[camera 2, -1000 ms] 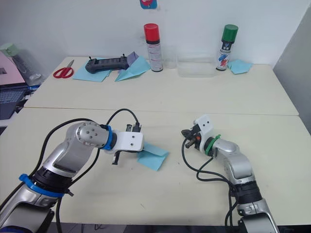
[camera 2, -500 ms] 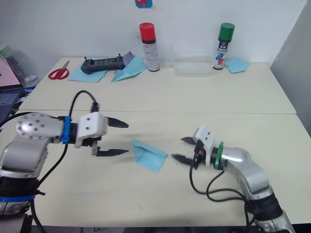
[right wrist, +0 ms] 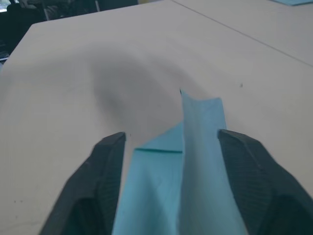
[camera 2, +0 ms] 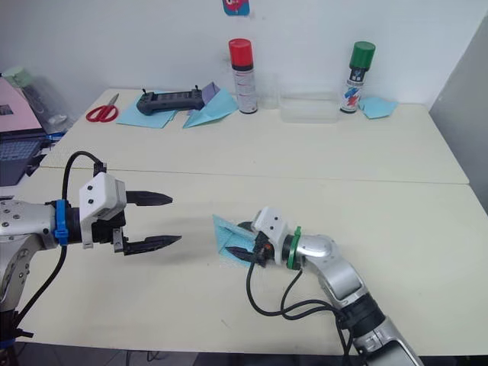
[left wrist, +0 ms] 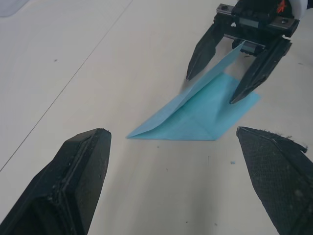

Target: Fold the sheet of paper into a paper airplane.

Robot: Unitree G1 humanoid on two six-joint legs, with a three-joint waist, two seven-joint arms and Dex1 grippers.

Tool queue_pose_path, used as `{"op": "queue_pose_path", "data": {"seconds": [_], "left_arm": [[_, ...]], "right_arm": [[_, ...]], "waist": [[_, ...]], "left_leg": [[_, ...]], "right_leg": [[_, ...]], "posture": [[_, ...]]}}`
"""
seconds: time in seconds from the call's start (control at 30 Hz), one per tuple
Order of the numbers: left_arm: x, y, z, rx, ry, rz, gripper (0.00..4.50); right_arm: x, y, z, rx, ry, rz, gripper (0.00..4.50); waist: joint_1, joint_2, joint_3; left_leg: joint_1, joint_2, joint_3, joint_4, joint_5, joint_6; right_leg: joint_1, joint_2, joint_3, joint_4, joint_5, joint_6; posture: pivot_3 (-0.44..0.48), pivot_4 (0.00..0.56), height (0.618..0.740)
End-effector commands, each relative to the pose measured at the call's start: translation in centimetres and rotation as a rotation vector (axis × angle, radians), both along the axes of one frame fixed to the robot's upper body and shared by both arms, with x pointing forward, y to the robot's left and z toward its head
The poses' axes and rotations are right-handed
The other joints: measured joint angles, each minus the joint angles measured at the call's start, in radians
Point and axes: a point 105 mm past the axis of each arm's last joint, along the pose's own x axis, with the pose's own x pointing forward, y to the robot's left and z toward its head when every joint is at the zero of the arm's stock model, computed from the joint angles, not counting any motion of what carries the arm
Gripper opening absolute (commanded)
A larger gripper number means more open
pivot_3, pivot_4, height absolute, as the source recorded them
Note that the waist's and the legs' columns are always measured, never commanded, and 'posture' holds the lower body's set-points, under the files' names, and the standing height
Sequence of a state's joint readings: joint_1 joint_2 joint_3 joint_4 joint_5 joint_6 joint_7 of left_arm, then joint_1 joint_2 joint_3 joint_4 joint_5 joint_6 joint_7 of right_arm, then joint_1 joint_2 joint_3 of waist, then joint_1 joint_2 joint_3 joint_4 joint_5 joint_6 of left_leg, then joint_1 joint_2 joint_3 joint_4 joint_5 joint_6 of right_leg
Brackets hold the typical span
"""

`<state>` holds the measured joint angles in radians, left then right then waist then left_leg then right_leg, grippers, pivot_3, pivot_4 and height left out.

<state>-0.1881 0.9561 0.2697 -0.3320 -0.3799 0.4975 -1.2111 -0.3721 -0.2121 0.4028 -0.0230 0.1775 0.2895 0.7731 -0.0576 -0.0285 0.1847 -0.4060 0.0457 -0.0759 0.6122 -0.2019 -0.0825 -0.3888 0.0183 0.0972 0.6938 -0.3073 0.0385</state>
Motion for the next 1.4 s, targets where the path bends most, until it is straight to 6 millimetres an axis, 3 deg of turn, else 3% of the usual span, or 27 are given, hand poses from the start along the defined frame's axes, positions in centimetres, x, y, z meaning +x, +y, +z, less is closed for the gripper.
{"op": "queue_pose_path", "data": {"seconds": [0.03, 0.2, 0.53, 0.77, 0.87, 1.03, 1.13, 1.17, 1.23, 1.4], "left_arm": [[-0.2, -0.5, 1.2, 0.002, -0.060, -0.003, 4.50], [-0.1, -0.3, 1.2, -0.006, -0.066, 0.015, 4.50], [-0.7, 0.0, 0.0, -0.006, 0.022, 0.004, 4.50], [-0.5, -1.0, -0.1, -0.023, 0.026, -0.031, 4.50], [-0.5, -1.0, -0.2, -0.025, 0.034, -0.036, 4.50], [0.3, -1.4, -1.0, -0.061, 0.041, -0.016, 4.50], [1.3, -3.0, -2.0, -0.119, 0.033, -0.017, 4.50], [1.6, -3.5, -2.2, -0.131, 0.026, -0.020, 4.32], [2.4, -4.6, -2.6, -0.172, 0.015, -0.018, 3.89], [3.1, -7.2, -4.6, -0.233, 0.051, -0.049, 2.34]], "right_arm": [[-0.1, -0.1, 1.0, 0.002, -0.066, 0.042, 1.81], [0.1, -1.4, 1.0, -0.007, -0.063, 0.044, 0.04], [-2.3, -7.3, 1.4, -0.102, -0.141, 0.278, 0.01], [-2.6, -7.3, 0.9, -0.117, -0.186, 0.322, 0.01], [-3.4, -7.6, 1.3, -0.129, -0.185, 0.362, 0.56], [-4.2, -9.3, 2.6, -0.158, -0.148, 0.343, 2.26], [-4.7, -9.9, 3.7, -0.157, -0.124, 0.343, 2.26], [-4.7, -9.9, 4.0, -0.154, -0.124, 0.336, 2.28], [-4.3, -9.9, 4.5, -0.145, -0.128, 0.304, 2.29], [-3.7, -9.5, 4.4, -0.141, -0.132, 0.260, 2.29]], "waist": [[0.000, 0.000, 0.000], [-0.001, 0.000, 0.000], [0.000, 0.001, 0.001], [-0.001, 0.001, 0.001], [0.000, 0.001, 0.001], [0.002, 0.002, 0.001], [0.005, 0.002, 0.002], [0.005, 0.002, 0.001], [0.005, 0.002, 0.001], [0.002, 0.002, 0.001]], "left_leg": [[0.000, 0.000, 0.000, 0.000, 0.000, 0.000], [0.002, 0.001, -0.001, -0.001, 0.000, 0.000], [0.002, 0.001, 0.000, -0.001, 0.000, 0.000], [0.003, 0.001, 0.000, -0.001, 0.000, 0.000], [0.003, 0.001, 0.000, -0.001, 0.000, 0.000], [0.003, 0.001, 0.000, -0.001, 0.000, 0.000], [0.003, 0.000, 0.000, 0.000, 0.000, 0.000], [0.003, 0.000, 0.000, 0.001, 0.000, 0.000], [0.003, 0.000, 0.000, 0.001, 0.000, 0.000], [0.003, 0.000, 0.000, 0.001, 0.000, 0.000]], "right_leg": [[0.000, 0.000, 0.000, 0.001, 0.000, 0.000], [0.000, 0.002, 0.000, 0.002, 0.000, 0.000], [0.001, 0.002, 0.000, 0.002, 0.000, 0.000], [0.002, 0.002, 0.000, 0.002, 0.000, 0.000], [0.001, 0.002, 0.001, 0.002, 0.000, 0.000], [0.002, 0.002, 0.001, 0.002, 0.000, 0.000], [0.003, 0.001, 0.001, 0.002, 0.000, 0.000], [0.003, 0.001, 0.001, 0.002, 0.000, 0.000], [0.003, 0.002, 0.001, 0.002, 0.000, 0.000], [0.003, 0.002, 0.001, 0.002, 0.000, 0.000]], "posture": [[0.000, 0.150, 0.740], [0.000, 0.150, 0.740], [0.000, 0.150, 0.740], [0.000, 0.150, 0.740], [0.000, 0.150, 0.740], [0.000, 0.150, 0.740], [0.000, 0.150, 0.740], [0.000, 0.150, 0.740], [0.000, 0.150, 0.740], [0.000, 0.150, 0.740]]}}
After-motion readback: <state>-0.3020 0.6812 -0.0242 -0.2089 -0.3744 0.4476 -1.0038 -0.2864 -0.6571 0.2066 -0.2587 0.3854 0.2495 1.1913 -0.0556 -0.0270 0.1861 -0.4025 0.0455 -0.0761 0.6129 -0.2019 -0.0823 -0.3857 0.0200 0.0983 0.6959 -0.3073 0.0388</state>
